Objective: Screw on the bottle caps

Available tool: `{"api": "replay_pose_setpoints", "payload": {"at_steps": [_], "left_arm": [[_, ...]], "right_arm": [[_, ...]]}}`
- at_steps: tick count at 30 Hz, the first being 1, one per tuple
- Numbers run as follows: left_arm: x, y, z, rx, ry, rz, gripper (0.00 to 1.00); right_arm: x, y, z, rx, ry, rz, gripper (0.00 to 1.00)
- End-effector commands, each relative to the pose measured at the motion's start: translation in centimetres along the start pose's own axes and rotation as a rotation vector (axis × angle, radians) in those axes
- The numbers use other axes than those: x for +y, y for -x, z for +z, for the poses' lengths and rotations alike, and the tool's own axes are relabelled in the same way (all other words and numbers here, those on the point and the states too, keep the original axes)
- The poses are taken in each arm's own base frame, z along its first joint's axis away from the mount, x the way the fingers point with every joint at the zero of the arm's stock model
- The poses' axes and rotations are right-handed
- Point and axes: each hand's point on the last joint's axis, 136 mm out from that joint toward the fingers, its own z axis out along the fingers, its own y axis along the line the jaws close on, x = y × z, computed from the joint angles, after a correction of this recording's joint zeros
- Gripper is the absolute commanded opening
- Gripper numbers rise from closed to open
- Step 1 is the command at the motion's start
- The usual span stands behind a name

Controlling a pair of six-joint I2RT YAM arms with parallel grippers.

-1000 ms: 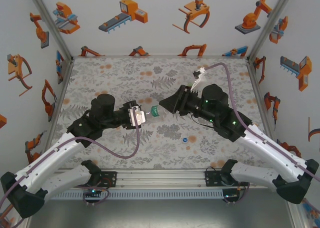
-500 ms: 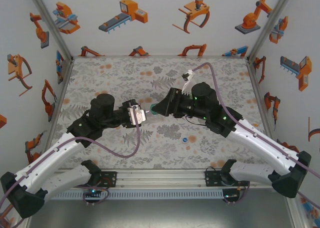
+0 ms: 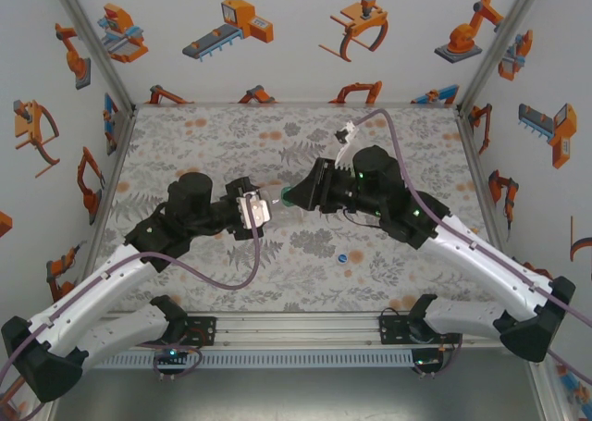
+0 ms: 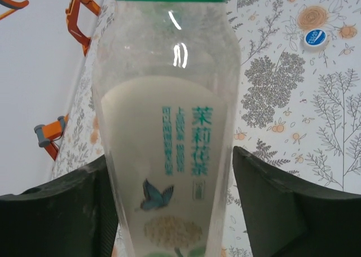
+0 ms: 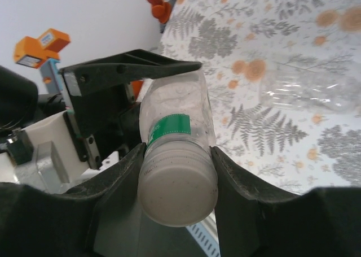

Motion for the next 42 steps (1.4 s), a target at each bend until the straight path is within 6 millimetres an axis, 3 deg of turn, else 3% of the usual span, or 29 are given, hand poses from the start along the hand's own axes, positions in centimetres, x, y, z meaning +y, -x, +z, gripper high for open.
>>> {"api": "replay_pose_setpoints", "payload": {"at_steps": [1,10,21,30,35,42], "left_arm": [[0.7,0.8,-0.4,-0.025,0.032,-0.014,0.72],[1.4,0.7,-0.5,-0.017,0.075,-0.025,0.78],[3.0,-0.2,0.1,0.044,0.128,-0.117,0.78],[5.0,-0.9,0.5,0.110,0.151,-0.300,0.78],[4.4,-0.9,0.9,0.125,0.095,-0.327,0.77],[3.3,-0.8,1.5,0.124,0.024,-0.327,0.76]], "right_arm": [[-2.0,1.4,-0.5,-0.012,-0.137,-0.104,0.30],[-7.3,4.7,-0.6,0.073,-0.476,-0.323,0.27],[-15.0,7.9,4.2,0.306,-0.723,-0.385,0.27],[-19.3,9.0,8.3,0.402,-0.754,-0.347,0.27],[-21.2,9.2,9.3,0.431,-0.775,-0.327,0.29],[-22.0,8.8,11.4,0.453,-0.724,-0.289,0.32]]}}
